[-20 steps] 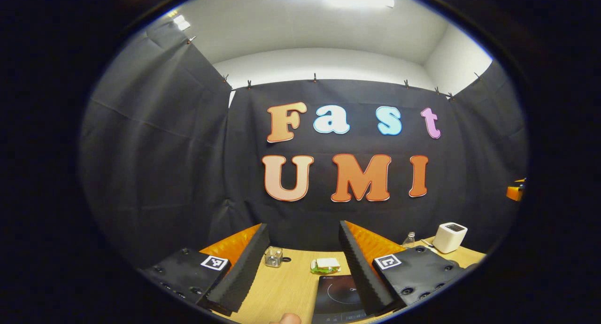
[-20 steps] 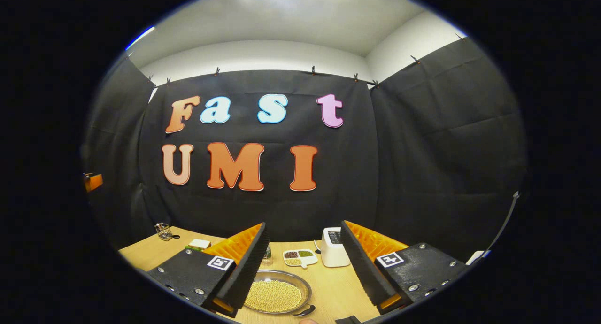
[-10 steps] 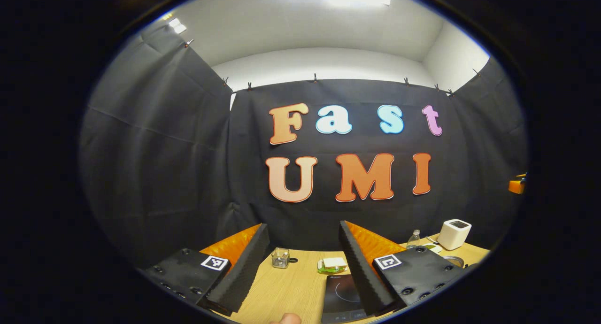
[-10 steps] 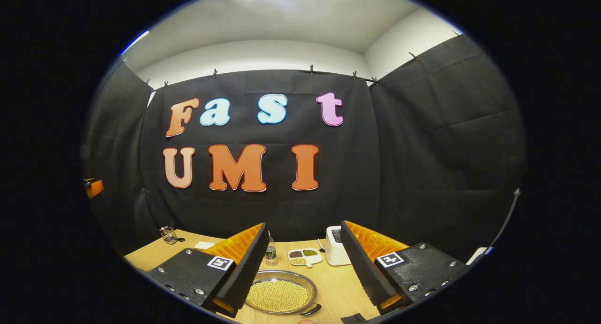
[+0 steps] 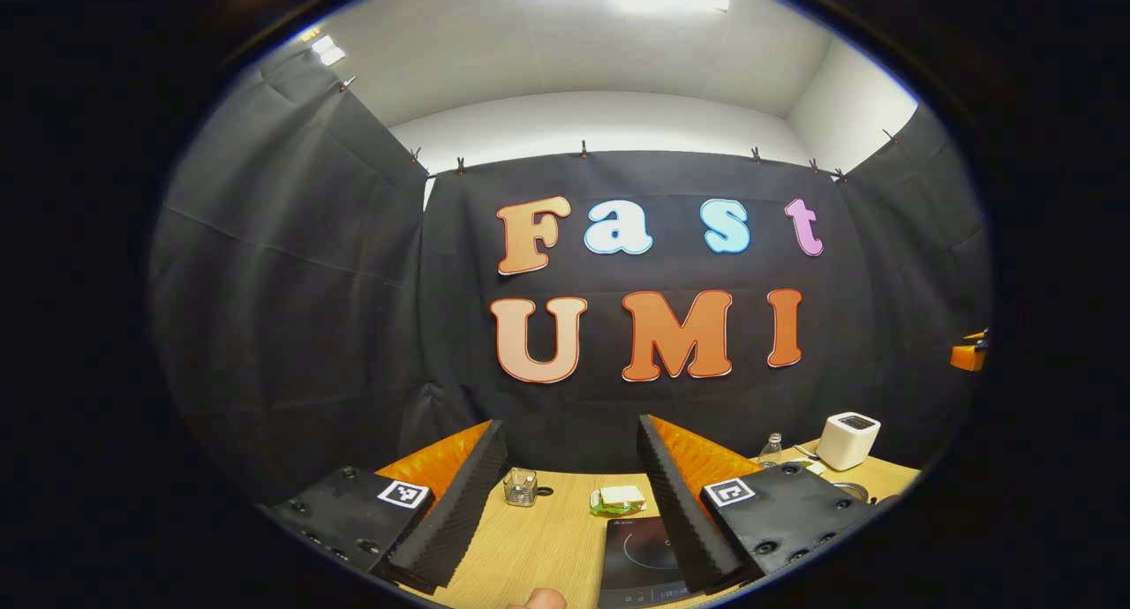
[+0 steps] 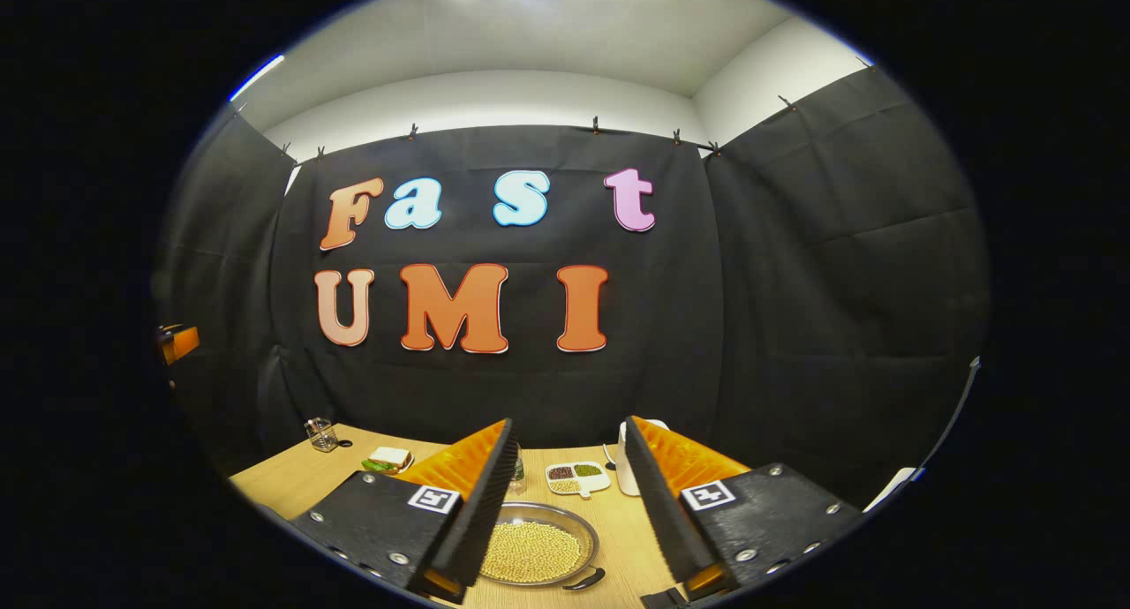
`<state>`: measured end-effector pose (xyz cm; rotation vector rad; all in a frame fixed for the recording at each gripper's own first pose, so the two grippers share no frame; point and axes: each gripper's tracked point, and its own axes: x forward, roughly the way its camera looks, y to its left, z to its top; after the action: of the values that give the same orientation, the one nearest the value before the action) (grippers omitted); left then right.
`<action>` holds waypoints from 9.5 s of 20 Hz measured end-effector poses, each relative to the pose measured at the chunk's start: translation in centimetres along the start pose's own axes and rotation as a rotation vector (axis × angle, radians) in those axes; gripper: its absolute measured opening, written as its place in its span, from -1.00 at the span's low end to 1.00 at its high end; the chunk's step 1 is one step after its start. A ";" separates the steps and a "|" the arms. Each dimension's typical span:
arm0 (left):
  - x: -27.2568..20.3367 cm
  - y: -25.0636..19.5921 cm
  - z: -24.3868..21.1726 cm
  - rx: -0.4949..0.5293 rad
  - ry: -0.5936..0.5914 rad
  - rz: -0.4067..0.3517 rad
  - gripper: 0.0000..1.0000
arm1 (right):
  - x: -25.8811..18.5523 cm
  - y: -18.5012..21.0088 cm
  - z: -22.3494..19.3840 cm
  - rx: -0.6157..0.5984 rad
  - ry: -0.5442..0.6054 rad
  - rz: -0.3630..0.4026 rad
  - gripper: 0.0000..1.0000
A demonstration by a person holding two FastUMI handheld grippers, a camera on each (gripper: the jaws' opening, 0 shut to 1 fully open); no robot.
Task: First push the handle of the pot to place it horizontally, then grasp the pot with both hands and set it on the induction cooktop.
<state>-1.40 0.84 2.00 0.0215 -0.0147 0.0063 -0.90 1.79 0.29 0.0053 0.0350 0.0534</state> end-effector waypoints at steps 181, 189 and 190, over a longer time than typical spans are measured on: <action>11.4 -19.0 -33.6 -0.176 0.790 -0.172 -0.17 | 19.1 10.3 -30.1 0.262 0.614 0.051 -0.25; 11.7 -12.5 -34.2 -0.181 0.798 -0.127 -0.18 | 18.8 16.8 -30.9 0.257 0.633 0.091 -0.25; 11.8 -11.7 -34.4 -0.182 0.799 -0.122 -0.17 | 18.8 17.7 -31.0 0.253 0.633 0.096 -0.25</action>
<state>11.02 -10.06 -32.44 -0.1635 0.7844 -0.1086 15.83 20.58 -31.25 0.2438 0.6744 0.1448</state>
